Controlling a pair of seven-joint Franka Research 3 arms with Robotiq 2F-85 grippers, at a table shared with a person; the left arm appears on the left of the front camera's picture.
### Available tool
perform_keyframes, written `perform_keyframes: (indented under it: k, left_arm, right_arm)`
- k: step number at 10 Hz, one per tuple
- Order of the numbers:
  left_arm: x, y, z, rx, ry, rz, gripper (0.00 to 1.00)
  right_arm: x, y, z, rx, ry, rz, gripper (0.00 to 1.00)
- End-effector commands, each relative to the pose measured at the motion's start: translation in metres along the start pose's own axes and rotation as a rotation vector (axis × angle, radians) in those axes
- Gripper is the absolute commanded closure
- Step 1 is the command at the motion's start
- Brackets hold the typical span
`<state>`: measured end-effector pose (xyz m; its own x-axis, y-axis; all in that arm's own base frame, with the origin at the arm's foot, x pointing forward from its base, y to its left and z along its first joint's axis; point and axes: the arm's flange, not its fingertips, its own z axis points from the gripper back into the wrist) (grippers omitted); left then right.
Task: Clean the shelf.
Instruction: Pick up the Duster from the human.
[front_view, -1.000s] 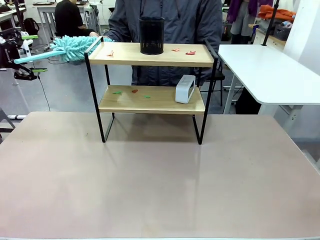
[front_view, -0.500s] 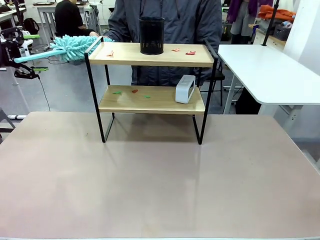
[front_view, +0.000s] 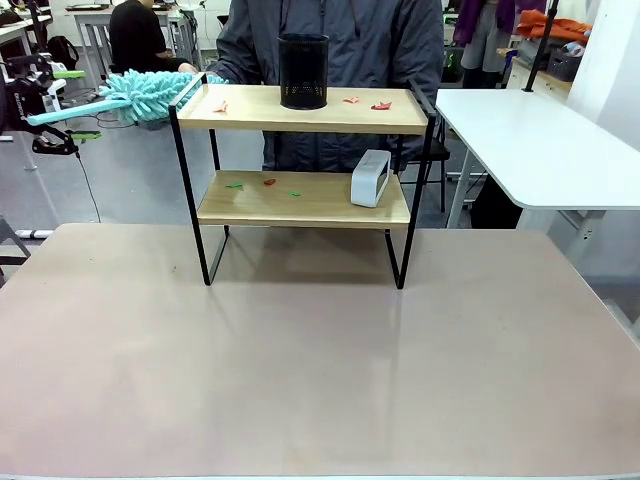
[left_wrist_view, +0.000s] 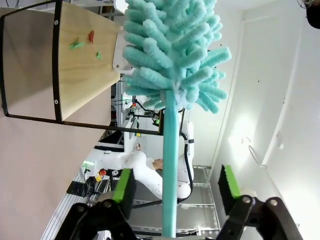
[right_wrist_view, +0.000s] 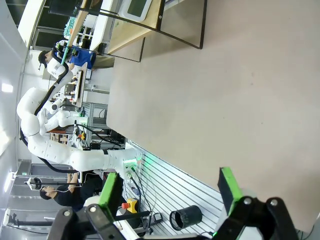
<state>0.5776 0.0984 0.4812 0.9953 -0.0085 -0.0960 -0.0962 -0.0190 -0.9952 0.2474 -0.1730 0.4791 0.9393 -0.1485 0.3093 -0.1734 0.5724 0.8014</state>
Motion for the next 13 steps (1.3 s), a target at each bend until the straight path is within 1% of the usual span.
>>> perform_keyframes:
  k: [1, 3, 4, 5, 6, 11, 12, 13]
  left_arm:
    - [-0.009, 0.003, -0.005, 0.016, -0.002, -0.015, 1.00]
    - [-0.010, 0.004, -0.006, 0.018, 0.012, -0.013, 1.00]
    - [-0.011, 0.004, -0.008, 0.018, 0.017, -0.018, 0.84]
    - [-0.010, 0.004, -0.008, 0.016, 0.020, -0.020, 0.94]
    - [-0.010, 0.005, -0.008, 0.018, 0.016, -0.018, 1.00]
    - [-0.008, 0.009, -0.008, 0.020, 0.022, -0.011, 1.00]
    - [-0.011, 0.006, -0.005, 0.026, 0.030, -0.030, 1.00]
    - [-0.021, -0.004, 0.003, 0.055, 0.029, -0.085, 1.00]
  right_arm:
    - [0.003, 0.002, 0.001, 0.019, -0.011, 0.025, 0.00]
    - [0.003, 0.002, 0.001, 0.019, -0.011, 0.025, 0.00]
    - [0.003, 0.002, 0.001, 0.019, -0.011, 0.025, 0.00]
    - [0.003, 0.002, 0.001, 0.019, -0.011, 0.025, 0.00]
    - [0.003, 0.002, 0.001, 0.019, -0.011, 0.025, 0.00]
    - [0.003, 0.002, 0.001, 0.019, -0.011, 0.025, 0.00]
    - [0.003, 0.002, 0.001, 0.019, -0.011, 0.025, 0.00]
    - [0.003, 0.002, 0.001, 0.019, -0.011, 0.025, 0.00]
